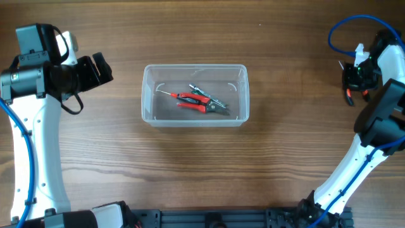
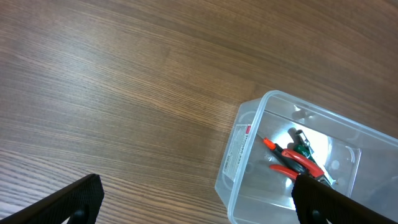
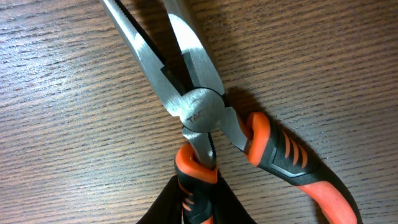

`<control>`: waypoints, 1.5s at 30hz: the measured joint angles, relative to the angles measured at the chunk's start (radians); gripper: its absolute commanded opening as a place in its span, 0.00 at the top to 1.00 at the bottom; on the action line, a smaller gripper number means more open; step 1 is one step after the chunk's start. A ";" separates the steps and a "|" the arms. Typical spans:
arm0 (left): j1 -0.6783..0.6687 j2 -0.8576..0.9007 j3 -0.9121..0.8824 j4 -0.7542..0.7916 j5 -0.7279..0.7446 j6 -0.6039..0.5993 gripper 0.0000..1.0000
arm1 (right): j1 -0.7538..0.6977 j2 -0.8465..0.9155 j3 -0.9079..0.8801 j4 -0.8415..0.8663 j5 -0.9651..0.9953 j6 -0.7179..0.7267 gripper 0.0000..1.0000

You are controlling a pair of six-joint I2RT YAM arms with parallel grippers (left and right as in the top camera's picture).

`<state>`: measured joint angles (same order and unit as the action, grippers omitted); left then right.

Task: Pack container
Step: 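Move the right gripper to the orange-black pliers and grasp their handles, then carry the orange-black pliers with the right gripper and drop them into the container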

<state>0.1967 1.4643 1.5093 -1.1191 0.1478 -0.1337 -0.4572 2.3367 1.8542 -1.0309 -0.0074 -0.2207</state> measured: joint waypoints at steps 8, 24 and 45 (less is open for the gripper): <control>0.000 0.000 0.000 0.000 0.000 0.000 0.00 | 0.000 0.000 0.000 0.000 0.000 0.000 0.96; 0.000 0.000 0.000 0.000 0.000 0.000 0.00 | 0.152 -0.242 -0.027 -0.010 -0.031 -0.039 0.96; 0.294 0.000 0.000 -0.051 0.008 -0.009 0.00 | 1.022 -0.558 -0.006 -0.085 -0.135 -0.261 0.96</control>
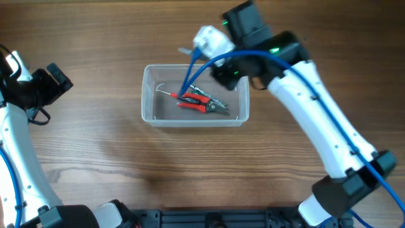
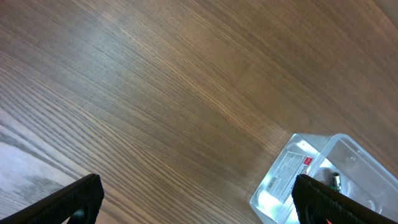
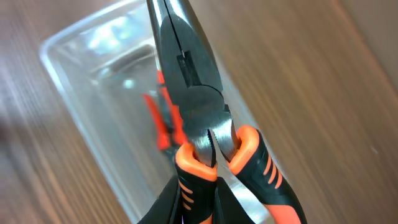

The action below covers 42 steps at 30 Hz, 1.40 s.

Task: Pack container
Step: 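Carry the orange-black pliers with the right gripper and drop them into the container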

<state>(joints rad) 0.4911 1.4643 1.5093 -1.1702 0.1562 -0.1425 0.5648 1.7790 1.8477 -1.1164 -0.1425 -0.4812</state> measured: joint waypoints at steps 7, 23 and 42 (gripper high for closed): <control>-0.014 0.000 0.000 -0.001 0.008 0.018 0.00 | 0.042 0.200 0.000 0.004 -0.003 -0.013 0.96; -0.110 0.000 0.000 0.000 0.014 0.056 0.00 | 0.041 0.445 -0.009 0.059 -0.003 -0.022 0.76; -0.131 0.000 0.000 -0.012 0.026 0.098 0.00 | 0.040 0.388 -0.011 0.076 0.037 0.037 0.65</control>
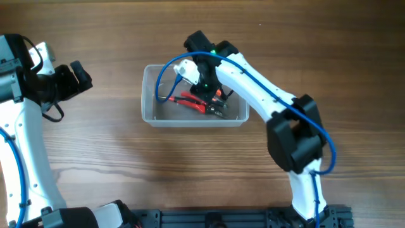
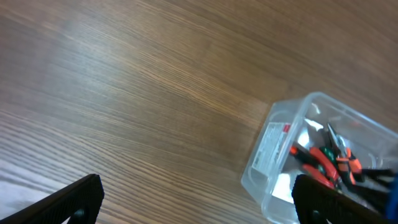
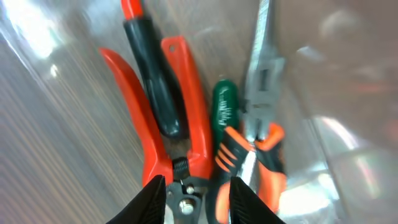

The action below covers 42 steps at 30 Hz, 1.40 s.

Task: Pack container

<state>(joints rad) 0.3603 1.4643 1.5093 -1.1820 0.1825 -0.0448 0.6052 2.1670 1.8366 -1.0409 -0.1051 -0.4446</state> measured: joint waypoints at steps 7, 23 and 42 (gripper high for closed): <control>-0.133 0.000 0.000 0.060 0.017 0.068 0.00 | -0.105 -0.307 -0.002 0.243 0.054 0.180 0.00; -0.310 0.002 -0.002 0.583 0.000 0.097 0.00 | -0.602 -0.402 0.016 0.522 0.135 0.196 0.00; -0.406 -0.529 -0.485 0.632 -0.150 0.158 0.00 | -0.802 -1.065 -0.777 0.616 -0.034 0.203 0.00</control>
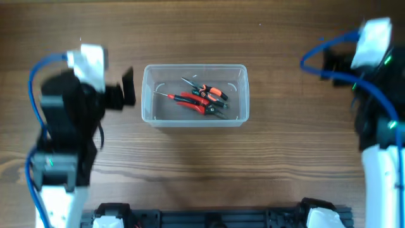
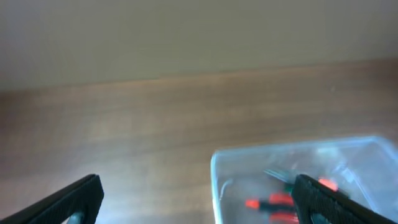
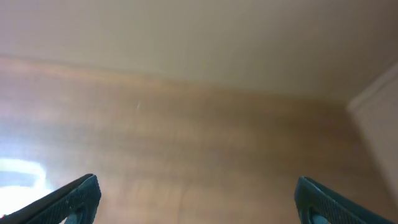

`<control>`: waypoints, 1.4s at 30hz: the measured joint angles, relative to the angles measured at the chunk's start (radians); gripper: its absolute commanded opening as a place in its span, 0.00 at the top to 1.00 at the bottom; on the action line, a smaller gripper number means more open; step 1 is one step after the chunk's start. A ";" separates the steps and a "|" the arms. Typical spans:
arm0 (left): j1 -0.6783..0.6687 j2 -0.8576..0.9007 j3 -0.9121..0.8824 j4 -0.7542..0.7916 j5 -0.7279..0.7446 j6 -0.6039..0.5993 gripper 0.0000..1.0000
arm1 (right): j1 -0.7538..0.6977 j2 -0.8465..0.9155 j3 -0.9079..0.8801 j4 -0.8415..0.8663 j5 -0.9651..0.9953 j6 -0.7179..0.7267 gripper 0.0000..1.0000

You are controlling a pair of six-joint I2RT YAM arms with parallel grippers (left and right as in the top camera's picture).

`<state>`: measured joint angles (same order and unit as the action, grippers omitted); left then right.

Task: Pack container

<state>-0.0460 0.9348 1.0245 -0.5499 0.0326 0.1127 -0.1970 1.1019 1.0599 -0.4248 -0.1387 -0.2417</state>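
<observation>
The clear plastic container (image 1: 195, 66) sits mid-table. Inside lie the orange-handled pliers (image 1: 212, 92), red-handled cutters (image 1: 190, 100) and a green-handled tool beside them. My left gripper (image 1: 128, 95) hangs just left of the container, open and holding nothing. In the left wrist view its gripper (image 2: 196, 199) is spread wide, with the container (image 2: 214, 186) and blurred tools (image 2: 273, 200) ahead at lower right. My right gripper (image 3: 196, 196) is open and holds nothing, over bare wood far right of the container.
The table is brown wood. The right arm (image 1: 373, 76) stands at the far right edge and the left arm (image 1: 63, 126) at the left. A black rail runs along the front edge (image 1: 215, 218).
My right gripper was open inside the container over the orange pliers; now it is far to the right, away from the container. The left gripper now sits closer to the container's left wall.
First my right gripper was shut on the orange pliers on the table at far right. Then it held them over the container. Then the pliers lay inside among the other tools with the gripper open. Now both grippers are open outside the container.
</observation>
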 measured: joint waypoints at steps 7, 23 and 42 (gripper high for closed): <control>0.000 -0.229 -0.392 0.145 -0.029 0.003 0.00 | 0.000 -0.224 -0.293 0.026 0.000 0.014 0.00; 0.000 -0.488 -0.554 0.161 -0.043 0.003 0.00 | 0.000 -0.380 -0.470 -0.137 -0.003 0.022 0.00; 0.000 -0.488 -0.556 -0.117 -0.044 0.003 0.00 | 0.000 -0.355 -0.471 -0.141 -0.003 0.025 0.00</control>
<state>-0.0460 0.4465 0.4683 -0.6670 -0.0113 0.1158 -0.1970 0.7467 0.5888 -0.5659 -0.1421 -0.2165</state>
